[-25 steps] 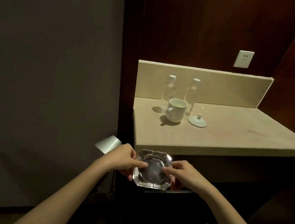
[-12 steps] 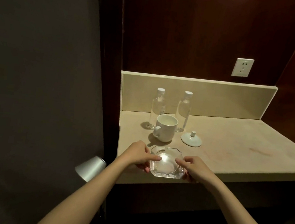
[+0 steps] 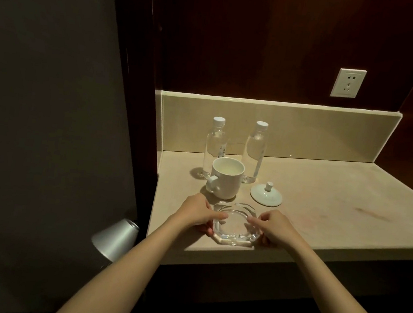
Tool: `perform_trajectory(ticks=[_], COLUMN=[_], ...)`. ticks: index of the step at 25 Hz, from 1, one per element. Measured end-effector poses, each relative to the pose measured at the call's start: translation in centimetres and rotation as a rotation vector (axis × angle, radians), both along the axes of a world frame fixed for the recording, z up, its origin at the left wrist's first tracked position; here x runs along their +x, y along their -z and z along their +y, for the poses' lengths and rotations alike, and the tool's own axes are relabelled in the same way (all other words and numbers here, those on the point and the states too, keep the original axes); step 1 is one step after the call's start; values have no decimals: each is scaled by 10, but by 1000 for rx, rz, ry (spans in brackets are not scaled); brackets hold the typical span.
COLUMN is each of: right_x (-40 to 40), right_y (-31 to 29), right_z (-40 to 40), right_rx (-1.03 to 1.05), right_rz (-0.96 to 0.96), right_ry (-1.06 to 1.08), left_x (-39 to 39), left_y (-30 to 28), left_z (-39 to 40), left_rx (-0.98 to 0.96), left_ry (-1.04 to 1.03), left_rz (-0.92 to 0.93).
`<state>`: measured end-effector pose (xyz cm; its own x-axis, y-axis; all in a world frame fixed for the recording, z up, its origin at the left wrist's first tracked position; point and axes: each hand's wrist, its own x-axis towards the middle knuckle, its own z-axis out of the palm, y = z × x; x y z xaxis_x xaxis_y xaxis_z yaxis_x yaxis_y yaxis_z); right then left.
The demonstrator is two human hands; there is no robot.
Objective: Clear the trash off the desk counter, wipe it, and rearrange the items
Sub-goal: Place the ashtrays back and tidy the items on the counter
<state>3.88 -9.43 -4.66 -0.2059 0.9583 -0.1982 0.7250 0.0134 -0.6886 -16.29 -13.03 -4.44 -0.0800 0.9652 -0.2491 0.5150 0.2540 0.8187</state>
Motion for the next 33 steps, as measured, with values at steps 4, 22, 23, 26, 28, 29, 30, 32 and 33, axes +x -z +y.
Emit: perform_trajectory(ticks=[4, 22, 23, 26, 28, 29, 30, 32, 33], right_x=[1, -101, -110, -138, -160, -171, -182, -208, -220], right_y=[3, -28, -24, -11, -2, 2, 6, 14, 18], right_z=[1, -126, -137, -167, -188, -198, -209, -231, -243], right_rx=[117, 459, 454, 455, 440, 432, 428, 427, 423], right_rz=[-164, -283, -290, -309, -329, -341, -357, -388, -400], right_ry=[-21, -604, -628, -675, -694, -700, -701, -690, -677], left_x=[-2, -93, -101, -124, -143, -153, -165, -192, -205], left_y=[-7, -33, -29, -13, -1, 4, 8, 17, 21], left_z=[-5, -161, -173, -207, -229, -239, -250, -270, -279], left_rx=[2, 128, 117, 80, 65, 62, 57, 40, 33], left_ry=[-9, 93, 91, 82, 76, 76, 78, 98, 116], left_rz=[37, 677, 684, 702, 706, 709, 712, 722, 731])
